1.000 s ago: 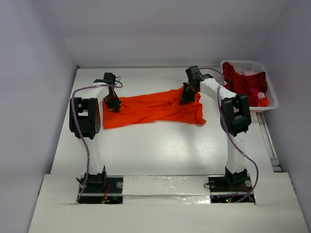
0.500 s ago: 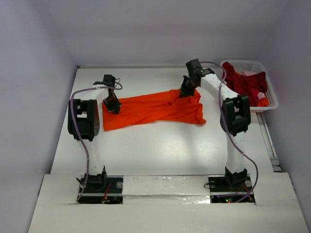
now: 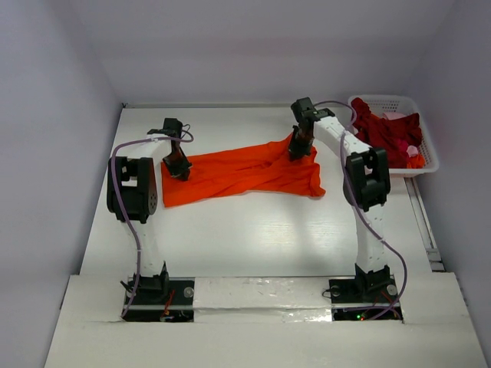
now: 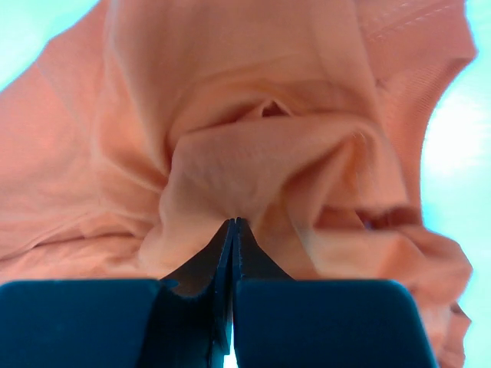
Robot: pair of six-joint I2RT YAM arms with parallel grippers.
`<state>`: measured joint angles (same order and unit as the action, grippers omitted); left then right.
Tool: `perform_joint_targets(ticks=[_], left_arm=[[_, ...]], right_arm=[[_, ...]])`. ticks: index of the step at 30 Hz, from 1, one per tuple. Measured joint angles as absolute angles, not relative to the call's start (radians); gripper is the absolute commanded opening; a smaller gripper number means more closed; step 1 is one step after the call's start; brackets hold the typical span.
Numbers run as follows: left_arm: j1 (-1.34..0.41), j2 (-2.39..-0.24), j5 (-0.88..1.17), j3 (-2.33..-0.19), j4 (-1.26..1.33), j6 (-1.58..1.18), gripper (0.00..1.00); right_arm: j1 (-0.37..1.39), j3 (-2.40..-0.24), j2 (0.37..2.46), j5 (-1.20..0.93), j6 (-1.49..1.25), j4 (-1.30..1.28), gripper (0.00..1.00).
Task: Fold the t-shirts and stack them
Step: Fold the other side of the tshirt into a rectangle
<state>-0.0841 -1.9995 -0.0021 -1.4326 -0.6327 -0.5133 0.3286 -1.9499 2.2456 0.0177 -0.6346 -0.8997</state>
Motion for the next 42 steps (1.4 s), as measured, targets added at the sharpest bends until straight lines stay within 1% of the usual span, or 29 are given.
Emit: perform_joint_targets(ticks=[9,14,19,24,31,38,42], left_arm=[[-0.084,-2.0,-0.002,-1.433,-0.633,-0.513,0.0],[-0.084,-2.0,-0.004,-1.433,-0.633,-0.513,0.0],[-0.084,-2.0,-0.004,-1.433,-0.633,-0.513,0.0],[-0.084,-2.0,-0.002,-1.433,-0.633,-0.513,0.0],[-0.084,-1.998,-0.002,-1.433,-0.64,-0.512,0.0],[-0.084,-1.995,-0.001,-1.428,-0.648,-0.507,0.0],[-0.084,-1.969,-0.001,-1.391,-0.649,-0.506,0.0]], right_arm=[[0.329,-1.996,2.142,0.121,-0.591,-0.942,0.0],[0.329,-1.968,2.105,0.166,-0.58,-0.952,0.0],[0.329,-1.893,2.111,0.194,-0.574,-0.967,0.0],[0.329,-1.925,2.188,0.213,-0.56,-0.973,0.0],[0.329,-2.012,2.308,0.149,-0.554,-1.014,0.0],[0.329,-2.043,2.319,0.043,-0.573,-1.034,0.0],[0.326,-2.049,2.32,-0.004,-0.583,-1.044,0.0]])
